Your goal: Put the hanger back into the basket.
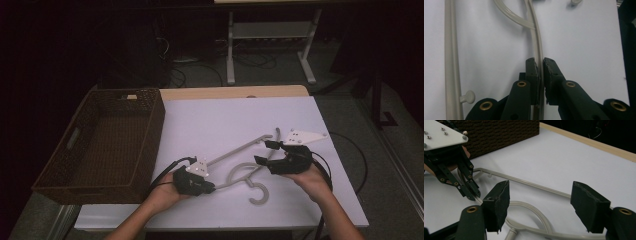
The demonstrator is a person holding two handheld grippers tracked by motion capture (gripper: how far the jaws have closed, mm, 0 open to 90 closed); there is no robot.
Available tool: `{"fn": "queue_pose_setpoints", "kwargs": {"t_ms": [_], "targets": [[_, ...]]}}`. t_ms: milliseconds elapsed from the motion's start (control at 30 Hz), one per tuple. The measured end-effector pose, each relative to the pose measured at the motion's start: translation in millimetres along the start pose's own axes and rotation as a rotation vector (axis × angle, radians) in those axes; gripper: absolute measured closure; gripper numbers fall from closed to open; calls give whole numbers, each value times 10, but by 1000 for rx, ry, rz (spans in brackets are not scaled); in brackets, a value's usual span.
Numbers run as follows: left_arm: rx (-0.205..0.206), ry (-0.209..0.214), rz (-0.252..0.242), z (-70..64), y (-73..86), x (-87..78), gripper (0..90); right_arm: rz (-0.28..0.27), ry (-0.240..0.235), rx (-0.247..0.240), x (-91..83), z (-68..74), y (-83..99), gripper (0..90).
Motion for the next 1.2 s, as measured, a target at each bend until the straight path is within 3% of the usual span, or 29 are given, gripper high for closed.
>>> {"fn": "queue_pose_setpoints", "kwargs": {"t_ms": [500, 633, 767, 1000, 1200], "targets": [[74, -84, -44, -37, -294, -305, 836, -90, 78, 5, -278, -84, -105, 305], [54, -90, -49, -20, -335, -409, 836, -107, 91, 13, -360, -78, -125, 305], [17, -106, -88, 20, -410, -546, 837, -117, 101, 8, -411, -89, -122, 300], [17, -135, -97, 71, -547, -713, 837, -122, 107, 6, -429, -118, -117, 300], [40, -167, -126, 107, -700, -887, 837, -124, 106, 6, -417, -126, -118, 301]]}}
Point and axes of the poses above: each handheld gripper's, and its own axes: x roughly forward along the jaws, y roughly out of its underside, z roughly to its left, the point moved 3 cm from there along x, roughly forward along the jaws, and after that the axes turned 15 degrees about -z, right-handed, at the moved point
